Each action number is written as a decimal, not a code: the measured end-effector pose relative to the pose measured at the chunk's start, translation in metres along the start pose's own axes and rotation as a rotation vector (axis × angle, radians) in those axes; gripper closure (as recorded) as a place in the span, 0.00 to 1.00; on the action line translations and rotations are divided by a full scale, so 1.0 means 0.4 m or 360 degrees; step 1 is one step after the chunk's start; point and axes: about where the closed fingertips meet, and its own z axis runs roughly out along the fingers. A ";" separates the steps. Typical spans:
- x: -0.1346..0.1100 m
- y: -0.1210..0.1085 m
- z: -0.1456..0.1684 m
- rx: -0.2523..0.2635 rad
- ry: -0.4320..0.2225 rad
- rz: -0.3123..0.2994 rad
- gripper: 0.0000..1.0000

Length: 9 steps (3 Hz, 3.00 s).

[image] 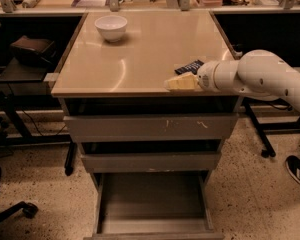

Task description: Place rxbar blueberry into bottom drawer

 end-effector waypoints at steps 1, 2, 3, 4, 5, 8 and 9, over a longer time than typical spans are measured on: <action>-0.010 0.001 -0.005 0.0000 0.0000 0.0000 0.42; -0.010 0.001 -0.005 0.0000 0.0000 0.0000 0.65; -0.010 0.001 -0.005 0.0000 0.0000 0.0000 0.87; -0.011 0.001 -0.006 0.0000 0.0000 0.0000 1.00; -0.028 0.002 -0.015 0.0000 0.0000 0.0000 1.00; -0.035 -0.001 -0.027 -0.0082 -0.0037 0.0053 1.00; -0.004 0.003 -0.084 -0.0224 -0.0036 0.0086 1.00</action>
Offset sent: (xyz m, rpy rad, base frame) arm 0.0000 0.0000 0.0036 0.0000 0.0000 0.0000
